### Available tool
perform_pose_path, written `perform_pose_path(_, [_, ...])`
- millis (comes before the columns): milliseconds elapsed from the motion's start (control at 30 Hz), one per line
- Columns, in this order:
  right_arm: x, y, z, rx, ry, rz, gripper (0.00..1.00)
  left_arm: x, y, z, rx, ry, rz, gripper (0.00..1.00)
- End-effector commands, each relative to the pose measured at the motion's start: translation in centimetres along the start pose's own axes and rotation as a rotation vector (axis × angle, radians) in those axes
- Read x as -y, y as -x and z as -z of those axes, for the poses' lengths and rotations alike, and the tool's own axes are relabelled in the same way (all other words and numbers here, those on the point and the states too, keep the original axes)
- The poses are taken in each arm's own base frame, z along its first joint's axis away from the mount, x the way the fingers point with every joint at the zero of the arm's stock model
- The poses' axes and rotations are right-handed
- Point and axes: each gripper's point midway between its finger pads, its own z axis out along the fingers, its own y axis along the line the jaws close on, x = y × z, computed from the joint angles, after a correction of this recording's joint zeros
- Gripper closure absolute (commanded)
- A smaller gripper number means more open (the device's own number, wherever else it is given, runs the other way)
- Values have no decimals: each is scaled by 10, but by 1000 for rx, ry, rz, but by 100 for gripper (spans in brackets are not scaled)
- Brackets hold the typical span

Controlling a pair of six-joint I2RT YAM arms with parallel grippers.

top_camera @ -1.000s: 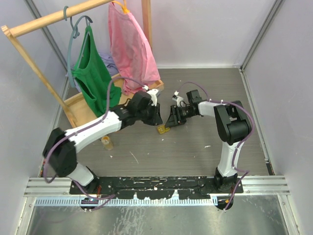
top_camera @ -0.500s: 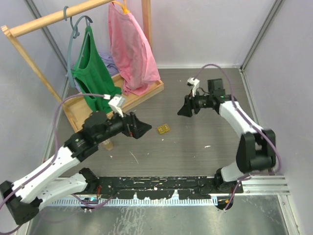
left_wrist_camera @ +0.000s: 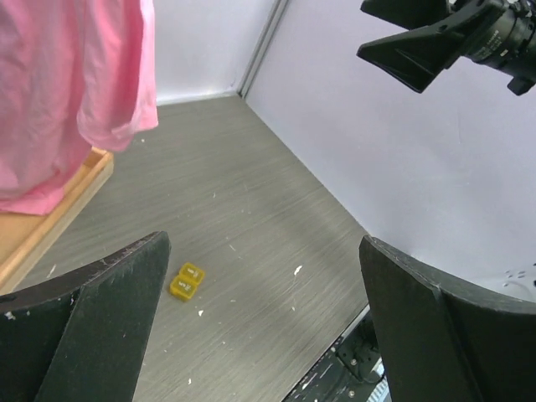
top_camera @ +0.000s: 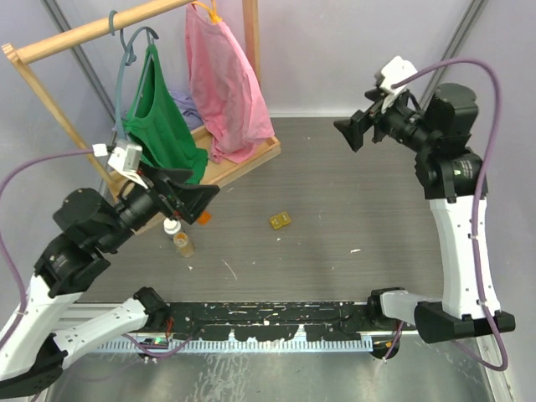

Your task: Sort the pills into containers

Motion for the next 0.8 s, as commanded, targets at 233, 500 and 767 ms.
perform_pose_path(233, [-15,104,50,210,-19,-324,0,37,68,45,75,-90,-52,2])
perform_pose_path(500, [-26,129,62,259,43,-419,0,39,71,53,78,-93,-61,2])
perform_pose_path(767, [-15,124,60,253,-14,-468,0,34,72,62,97,-75,-81,2])
